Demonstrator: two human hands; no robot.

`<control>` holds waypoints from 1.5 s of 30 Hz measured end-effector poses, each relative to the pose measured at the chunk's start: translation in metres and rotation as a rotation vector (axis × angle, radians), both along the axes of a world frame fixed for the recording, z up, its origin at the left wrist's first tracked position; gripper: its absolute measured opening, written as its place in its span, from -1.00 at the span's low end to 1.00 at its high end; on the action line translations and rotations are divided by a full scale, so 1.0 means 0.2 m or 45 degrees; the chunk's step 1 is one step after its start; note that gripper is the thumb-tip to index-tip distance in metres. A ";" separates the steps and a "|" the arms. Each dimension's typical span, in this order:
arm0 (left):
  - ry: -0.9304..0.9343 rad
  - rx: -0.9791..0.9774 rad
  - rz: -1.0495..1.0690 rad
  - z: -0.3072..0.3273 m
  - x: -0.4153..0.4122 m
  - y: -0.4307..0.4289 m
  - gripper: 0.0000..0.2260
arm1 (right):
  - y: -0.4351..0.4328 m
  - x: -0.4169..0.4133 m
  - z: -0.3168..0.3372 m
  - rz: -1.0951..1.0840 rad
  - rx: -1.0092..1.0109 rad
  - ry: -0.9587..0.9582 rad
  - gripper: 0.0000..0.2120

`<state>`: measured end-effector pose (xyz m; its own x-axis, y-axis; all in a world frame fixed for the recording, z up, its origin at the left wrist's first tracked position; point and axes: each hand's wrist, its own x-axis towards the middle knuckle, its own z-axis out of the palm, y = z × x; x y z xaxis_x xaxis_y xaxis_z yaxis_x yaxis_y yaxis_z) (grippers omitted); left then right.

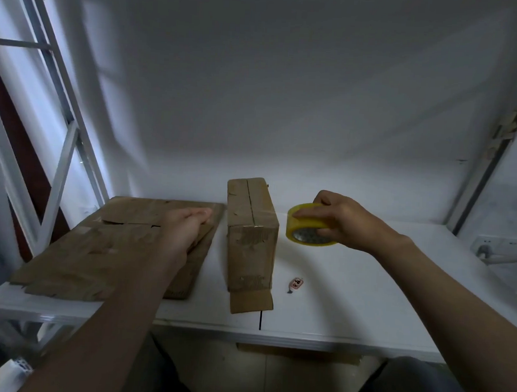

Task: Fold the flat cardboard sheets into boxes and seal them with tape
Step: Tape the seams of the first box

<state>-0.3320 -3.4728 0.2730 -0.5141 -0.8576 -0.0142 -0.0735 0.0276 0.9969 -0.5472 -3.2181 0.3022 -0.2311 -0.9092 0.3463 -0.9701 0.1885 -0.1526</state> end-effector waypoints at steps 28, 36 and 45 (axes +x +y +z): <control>-0.135 -0.019 0.034 -0.37 -0.31 -0.09 -0.78 | -0.43 -0.32 -0.44 0.104 -0.134 -0.097 -0.51; -0.062 -0.051 -0.035 -0.41 -0.42 -0.18 -0.78 | -0.53 -0.30 -0.52 0.089 -0.301 -0.090 -0.54; -0.109 -0.347 0.165 -0.40 -0.43 -0.28 -0.74 | -0.57 -0.24 -0.58 0.034 -0.379 -0.054 -0.55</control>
